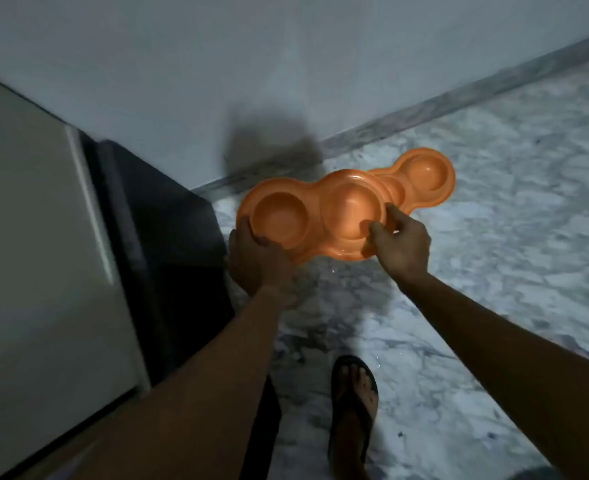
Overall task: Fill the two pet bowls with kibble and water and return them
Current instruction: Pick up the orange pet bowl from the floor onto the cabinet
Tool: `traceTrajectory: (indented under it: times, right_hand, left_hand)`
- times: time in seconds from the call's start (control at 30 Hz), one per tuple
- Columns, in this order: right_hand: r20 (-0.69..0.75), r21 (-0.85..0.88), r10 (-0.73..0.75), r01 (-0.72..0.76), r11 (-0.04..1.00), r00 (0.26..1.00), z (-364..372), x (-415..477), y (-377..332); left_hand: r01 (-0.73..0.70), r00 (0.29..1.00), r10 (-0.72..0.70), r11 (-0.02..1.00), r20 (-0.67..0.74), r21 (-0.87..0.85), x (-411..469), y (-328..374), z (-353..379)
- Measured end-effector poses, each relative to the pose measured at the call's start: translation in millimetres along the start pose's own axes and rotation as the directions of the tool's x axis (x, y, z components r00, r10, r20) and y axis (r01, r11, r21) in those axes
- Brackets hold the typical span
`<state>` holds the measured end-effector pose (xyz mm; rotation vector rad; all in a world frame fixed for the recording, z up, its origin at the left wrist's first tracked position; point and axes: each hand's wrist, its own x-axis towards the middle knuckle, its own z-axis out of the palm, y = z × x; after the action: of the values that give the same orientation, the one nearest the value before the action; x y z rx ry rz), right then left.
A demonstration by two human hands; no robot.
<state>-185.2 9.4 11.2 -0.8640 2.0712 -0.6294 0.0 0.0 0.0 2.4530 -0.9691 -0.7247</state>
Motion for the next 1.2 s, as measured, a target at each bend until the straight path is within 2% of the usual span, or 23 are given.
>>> traceTrajectory:
  times: [0.2, 0.3, 0.43, 0.57, 0.7, 0.9, 1.0, 1.2]
  right_hand:
    - [-0.191, 0.146, -0.024, 0.052, 0.988, 0.981, -157.8, -121.9, -108.0]
    - [-0.270, 0.200, -0.096, 0.154, 0.968, 0.958, -244.1, -226.7, -163.1]
    - [-0.343, 0.204, -0.182, 0.263, 0.943, 0.921, -317.4, -365.5, -223.5]
    - [-0.335, 0.305, -0.243, 0.349, 0.886, 0.910, -345.5, -508.5, -274.0]
    - [-0.303, 0.406, -0.276, 0.386, 0.829, 0.912, -328.2, -616.3, -319.7]
    - [-0.172, 0.447, -0.422, 0.452, 0.772, 0.890, -238.5, -707.0, -383.6]
    - [-0.028, 0.445, -0.497, 0.456, 0.771, 0.868, -171.8, -741.0, -414.5]
    - [0.186, 0.405, -0.557, 0.453, 0.794, 0.809, -25.4, -800.3, -456.3]
  left_hand:
    - [-0.145, 0.989, 0.147, 0.982, 0.006, -0.121, -115.0, 124.7, -160.0]
    - [-0.212, 0.973, 0.226, 0.949, 0.035, -0.235, -184.6, 161.1, -269.7]
    - [-0.289, 0.944, 0.329, 0.876, 0.039, -0.386, -261.6, 170.8, -410.1]
    - [-0.352, 0.916, 0.402, 0.815, 0.010, -0.460, -301.3, 140.5, -555.1]
    - [-0.407, 0.892, 0.451, 0.765, -0.036, -0.499, -300.7, 104.7, -687.5]
    - [-0.467, 0.877, 0.463, 0.759, -0.129, -0.453, -254.0, 25.7, -845.3]
    - [-0.457, 0.889, 0.406, 0.793, -0.211, -0.402, -222.9, -31.5, -909.8]
    - [-0.327, 0.933, 0.230, 0.861, -0.276, -0.389, -148.7, -150.5, -999.3]
